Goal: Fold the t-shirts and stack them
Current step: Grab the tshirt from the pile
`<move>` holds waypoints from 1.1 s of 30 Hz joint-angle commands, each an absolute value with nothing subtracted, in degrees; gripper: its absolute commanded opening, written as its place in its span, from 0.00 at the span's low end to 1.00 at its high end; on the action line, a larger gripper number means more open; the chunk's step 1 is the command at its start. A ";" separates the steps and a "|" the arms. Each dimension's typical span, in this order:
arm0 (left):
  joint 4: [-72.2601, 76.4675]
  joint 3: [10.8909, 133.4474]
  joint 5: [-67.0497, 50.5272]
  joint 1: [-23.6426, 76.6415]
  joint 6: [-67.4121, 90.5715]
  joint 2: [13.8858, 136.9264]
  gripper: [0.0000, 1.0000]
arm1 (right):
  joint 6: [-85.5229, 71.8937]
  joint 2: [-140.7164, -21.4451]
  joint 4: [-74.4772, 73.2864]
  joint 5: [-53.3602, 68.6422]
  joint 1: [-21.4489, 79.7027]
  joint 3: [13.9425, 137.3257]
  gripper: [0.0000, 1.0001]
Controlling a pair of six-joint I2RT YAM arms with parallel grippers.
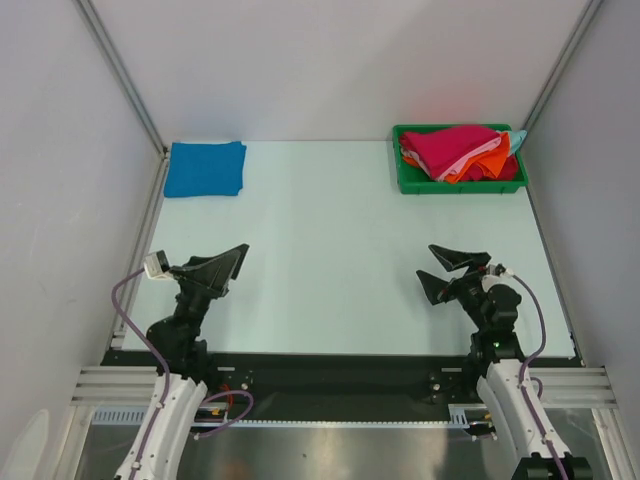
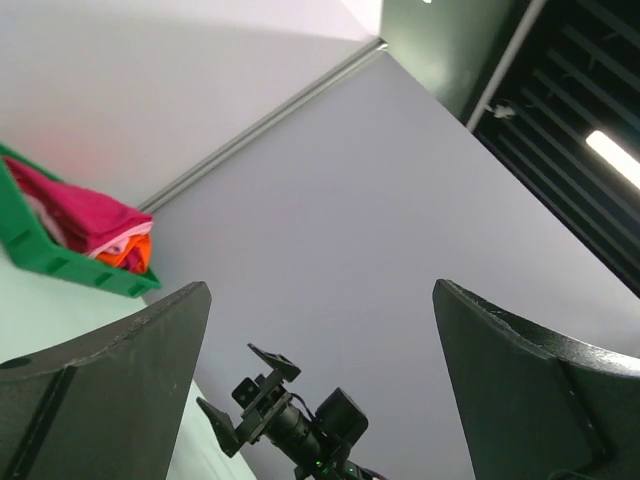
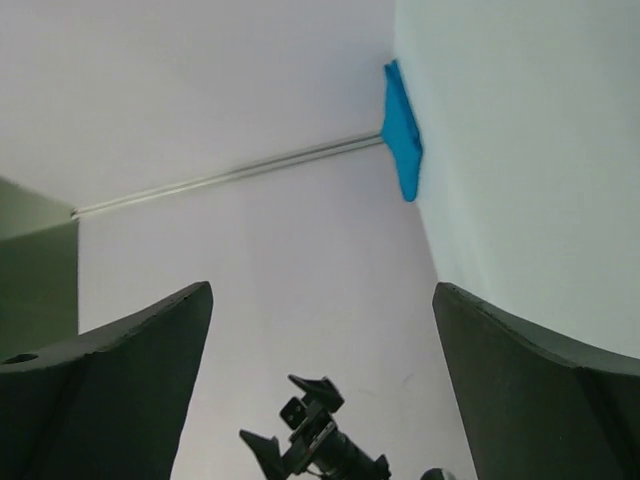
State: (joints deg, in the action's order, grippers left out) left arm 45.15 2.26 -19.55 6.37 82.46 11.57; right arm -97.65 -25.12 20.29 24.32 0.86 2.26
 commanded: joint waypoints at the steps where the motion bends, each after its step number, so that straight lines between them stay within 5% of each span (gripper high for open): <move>1: 42.97 -8.53 -17.31 5.89 80.17 13.62 1.00 | -91.51 -28.81 13.54 19.08 0.35 4.56 1.00; 10: 23.04 9.82 -22.23 5.80 58.76 26.44 1.00 | -60.24 -54.52 2.66 2.40 -6.42 29.85 1.00; 16: 12.58 25.21 -31.54 5.80 43.10 41.10 1.00 | -46.42 -77.22 -5.45 -8.52 -6.68 58.49 0.83; 19: 12.39 28.65 -32.96 5.80 39.04 43.42 1.00 | -42.03 -88.74 -7.47 -12.12 -3.88 72.39 0.83; 25: 7.58 32.52 -30.51 5.62 34.11 45.53 1.00 | -42.79 -109.15 -14.85 -12.83 -0.27 96.64 0.69; 33: 1.06 37.08 -26.81 5.54 28.48 47.02 1.00 | -51.06 -117.42 -22.15 -13.10 2.10 103.54 0.60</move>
